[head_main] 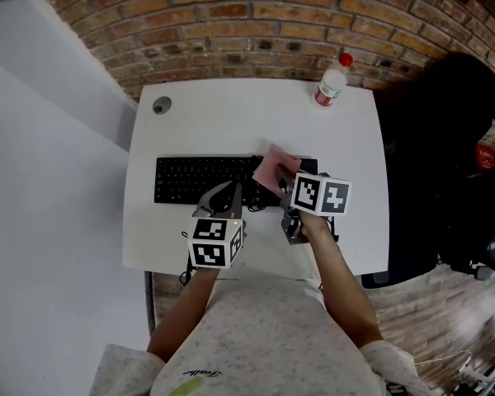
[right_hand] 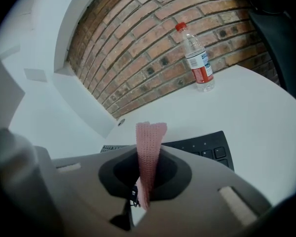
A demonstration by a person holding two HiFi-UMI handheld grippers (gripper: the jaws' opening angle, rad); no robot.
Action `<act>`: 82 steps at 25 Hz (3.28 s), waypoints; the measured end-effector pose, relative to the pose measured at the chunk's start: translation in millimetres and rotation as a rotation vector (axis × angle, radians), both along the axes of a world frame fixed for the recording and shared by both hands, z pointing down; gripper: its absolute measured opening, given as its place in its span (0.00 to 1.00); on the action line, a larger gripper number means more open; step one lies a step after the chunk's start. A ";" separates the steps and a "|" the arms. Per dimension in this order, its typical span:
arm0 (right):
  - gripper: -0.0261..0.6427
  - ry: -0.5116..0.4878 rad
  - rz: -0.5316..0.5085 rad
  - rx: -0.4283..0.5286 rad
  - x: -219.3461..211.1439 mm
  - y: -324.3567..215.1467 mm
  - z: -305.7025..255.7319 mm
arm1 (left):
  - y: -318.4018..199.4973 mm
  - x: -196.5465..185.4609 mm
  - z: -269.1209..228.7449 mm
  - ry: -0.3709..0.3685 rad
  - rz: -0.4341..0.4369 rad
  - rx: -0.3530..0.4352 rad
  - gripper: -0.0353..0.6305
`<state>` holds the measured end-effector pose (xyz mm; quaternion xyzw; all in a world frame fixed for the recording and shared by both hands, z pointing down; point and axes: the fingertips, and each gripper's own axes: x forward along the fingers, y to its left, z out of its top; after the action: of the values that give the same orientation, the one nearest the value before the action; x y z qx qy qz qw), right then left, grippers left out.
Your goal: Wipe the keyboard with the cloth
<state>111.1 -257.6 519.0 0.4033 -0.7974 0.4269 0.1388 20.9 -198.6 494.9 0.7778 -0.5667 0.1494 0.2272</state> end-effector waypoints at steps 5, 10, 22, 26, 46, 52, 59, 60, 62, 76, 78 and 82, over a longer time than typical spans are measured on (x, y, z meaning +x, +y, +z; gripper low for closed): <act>0.07 -0.025 0.015 -0.008 25.1 -1.4 4.5 | 1.8 21.2 -0.9 0.007 0.006 0.010 0.05; 0.07 -0.030 0.021 -0.007 45.7 -3.5 8.0 | 3.0 38.9 0.2 0.015 0.003 0.014 0.05; 0.07 -0.016 0.052 -0.018 101.6 -9.7 23.0 | 6.1 56.0 1.3 0.037 -0.016 0.017 0.05; 0.07 -0.019 0.069 -0.021 115.9 -9.9 26.7 | 8.8 52.9 -0.6 0.036 -0.026 0.023 0.05; 0.07 -0.099 -0.096 0.128 -12.5 31.2 -58.6 | 33.8 -53.7 3.7 0.008 -0.092 -0.007 0.05; 0.07 -0.104 -0.169 0.117 -86.6 53.5 -56.9 | 54.1 -111.2 11.1 0.023 -0.142 -0.026 0.04; 0.07 -0.110 -0.247 0.108 -172.8 79.4 -50.7 | 75.6 -171.4 18.6 0.033 -0.184 -0.031 0.04; 0.07 -0.112 -0.256 0.106 -184.6 82.9 -48.9 | 78.6 -179.4 19.9 0.033 -0.188 -0.032 0.04; 0.07 -0.118 -0.272 0.097 -207.2 89.3 -44.2 | 83.9 -193.9 22.3 0.035 -0.193 -0.034 0.04; 0.07 -0.131 -0.284 -0.006 -308.9 112.7 8.0 | 103.4 -254.9 23.0 0.030 -0.179 -0.046 0.04; 0.07 -0.129 -0.257 -0.021 -309.7 110.7 13.5 | 103.8 -256.5 23.1 0.025 -0.165 -0.052 0.04; 0.07 -0.130 -0.222 -0.033 -304.9 108.2 17.0 | 100.9 -255.7 22.6 0.023 -0.144 -0.057 0.04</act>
<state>-193.8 -149.4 536.0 0.2818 -0.8372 0.4474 0.1397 -234.9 -97.7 517.4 0.7299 -0.6140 0.1396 0.2659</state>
